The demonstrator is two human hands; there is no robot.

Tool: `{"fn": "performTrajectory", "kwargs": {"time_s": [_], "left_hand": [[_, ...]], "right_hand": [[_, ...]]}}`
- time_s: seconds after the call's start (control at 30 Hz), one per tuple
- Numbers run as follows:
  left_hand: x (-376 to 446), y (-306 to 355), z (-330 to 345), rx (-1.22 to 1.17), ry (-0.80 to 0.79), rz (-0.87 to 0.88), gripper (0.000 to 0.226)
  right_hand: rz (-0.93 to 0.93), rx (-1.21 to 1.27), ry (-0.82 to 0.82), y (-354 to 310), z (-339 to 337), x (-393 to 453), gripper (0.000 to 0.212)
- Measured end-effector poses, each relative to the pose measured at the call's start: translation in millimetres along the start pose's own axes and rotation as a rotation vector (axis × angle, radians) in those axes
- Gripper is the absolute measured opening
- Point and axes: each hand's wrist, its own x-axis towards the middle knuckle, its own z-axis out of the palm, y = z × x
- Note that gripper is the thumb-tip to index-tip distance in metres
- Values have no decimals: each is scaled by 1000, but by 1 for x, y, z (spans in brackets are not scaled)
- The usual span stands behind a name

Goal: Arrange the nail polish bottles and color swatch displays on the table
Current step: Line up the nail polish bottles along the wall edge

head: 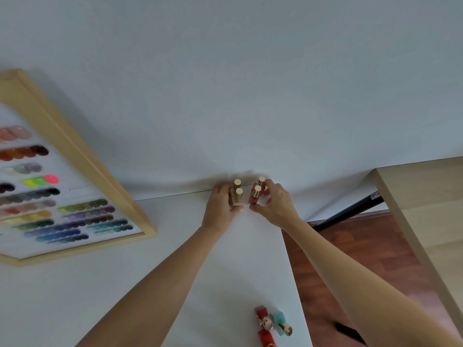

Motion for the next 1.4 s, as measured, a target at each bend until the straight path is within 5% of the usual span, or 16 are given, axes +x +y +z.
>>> {"fn": "performTrajectory", "kwargs": {"time_s": [0.2,0.4,0.57,0.77,1.4], "left_hand": [[4,5,5,-133,109,-78,35],[7,9,9,-179,138,-92,26],[7,12,10,-178,130,-74,21],[6,13,10,-140,125,-72,21],[6,15,16,-103,130,-63,8]], "right_hand": [[24,120,142,-8,6,1,55],[64,215,143,-1,7,-3,45],[45,223,117,-6,9,-1,61],[100,209,180,-4,8,-2,33],[144,171,148,-6,3,5,13]]}}
